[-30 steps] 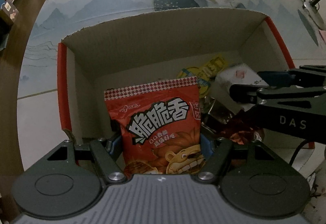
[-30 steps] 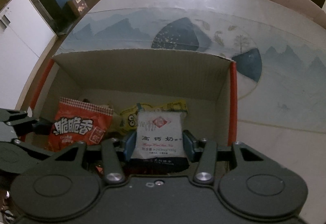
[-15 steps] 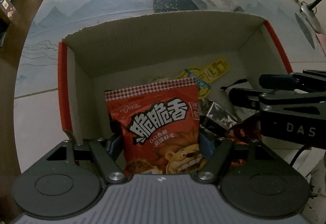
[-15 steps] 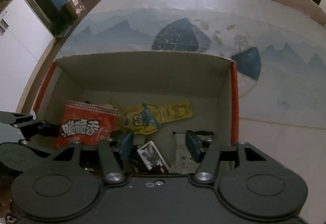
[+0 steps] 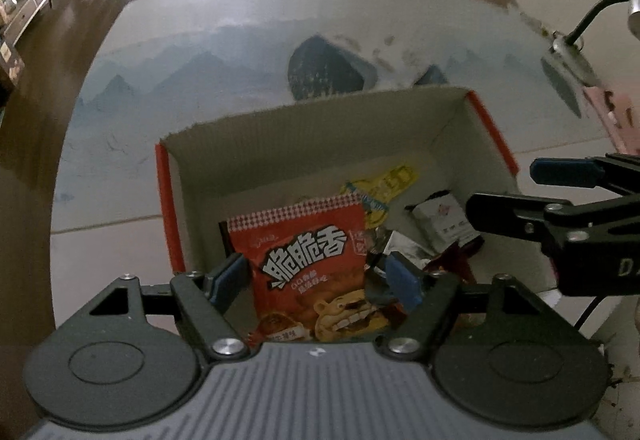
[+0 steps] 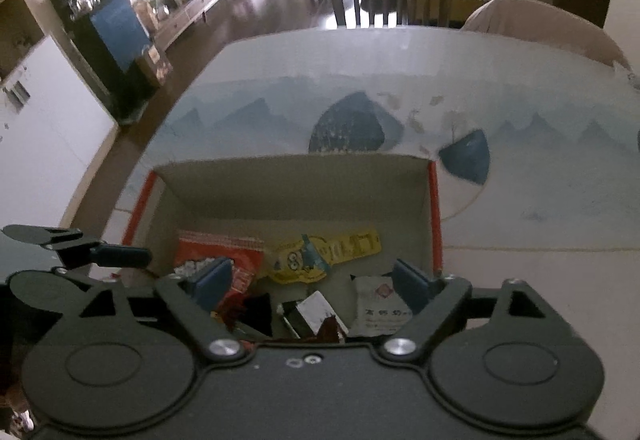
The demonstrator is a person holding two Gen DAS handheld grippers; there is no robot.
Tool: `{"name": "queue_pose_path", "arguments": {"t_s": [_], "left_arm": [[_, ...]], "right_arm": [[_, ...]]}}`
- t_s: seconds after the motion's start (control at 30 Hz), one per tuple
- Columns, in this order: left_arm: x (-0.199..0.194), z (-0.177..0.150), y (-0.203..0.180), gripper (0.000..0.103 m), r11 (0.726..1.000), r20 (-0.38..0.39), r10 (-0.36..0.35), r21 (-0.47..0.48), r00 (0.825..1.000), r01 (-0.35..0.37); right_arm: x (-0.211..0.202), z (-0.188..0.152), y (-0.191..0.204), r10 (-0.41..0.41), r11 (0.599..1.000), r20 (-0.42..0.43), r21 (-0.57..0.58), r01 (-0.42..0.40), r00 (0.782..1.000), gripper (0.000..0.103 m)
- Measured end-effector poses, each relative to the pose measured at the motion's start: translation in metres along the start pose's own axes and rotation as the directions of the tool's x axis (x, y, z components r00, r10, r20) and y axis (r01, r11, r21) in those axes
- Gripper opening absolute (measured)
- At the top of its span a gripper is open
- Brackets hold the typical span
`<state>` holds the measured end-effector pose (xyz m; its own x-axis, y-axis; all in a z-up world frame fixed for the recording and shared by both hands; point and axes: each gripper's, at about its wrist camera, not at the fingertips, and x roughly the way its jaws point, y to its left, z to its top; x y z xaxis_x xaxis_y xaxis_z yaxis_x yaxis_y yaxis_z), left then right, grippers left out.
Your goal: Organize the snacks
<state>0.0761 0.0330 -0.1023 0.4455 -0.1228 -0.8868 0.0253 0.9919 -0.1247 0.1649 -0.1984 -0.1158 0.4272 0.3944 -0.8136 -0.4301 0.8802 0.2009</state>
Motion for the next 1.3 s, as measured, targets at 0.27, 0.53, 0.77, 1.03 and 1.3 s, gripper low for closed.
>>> {"name": "queue_pose_path", "arguments": {"t_s": [0.27,0.53,0.77,1.03,1.3], "left_arm": [[-0.031,-0.012,0.007,0.080,1.000,0.067,-0.018,0.013,0.998,0.017],[-0.068,-0.026,0.010,0.088,0.998,0.142,-0.064,0.030,0.988,0.060],[-0.094,-0.035,0.006,0.100,0.995,0.212,-0.091,0.048,0.973,0.082],[-0.101,-0.046,0.004,0.100,0.996,0.236,-0.084,0.041,0.968,0.077],[-0.101,-0.054,-0.001,0.100,0.997,0.217,-0.073,0.018,0.973,0.071]], "right_arm": [[-0.033,-0.012,0.014,0.012,1.000,0.084,-0.012,-0.011,0.996,0.096],[-0.059,-0.030,0.028,0.000,0.999,0.166,-0.048,0.008,0.986,0.103],[-0.073,-0.050,0.029,0.019,1.000,0.227,0.019,-0.024,0.974,0.103],[-0.084,-0.070,0.031,-0.004,0.998,0.313,0.066,-0.017,0.950,0.103],[-0.089,-0.078,0.044,-0.031,0.999,0.339,0.044,0.017,0.940,0.103]]}}
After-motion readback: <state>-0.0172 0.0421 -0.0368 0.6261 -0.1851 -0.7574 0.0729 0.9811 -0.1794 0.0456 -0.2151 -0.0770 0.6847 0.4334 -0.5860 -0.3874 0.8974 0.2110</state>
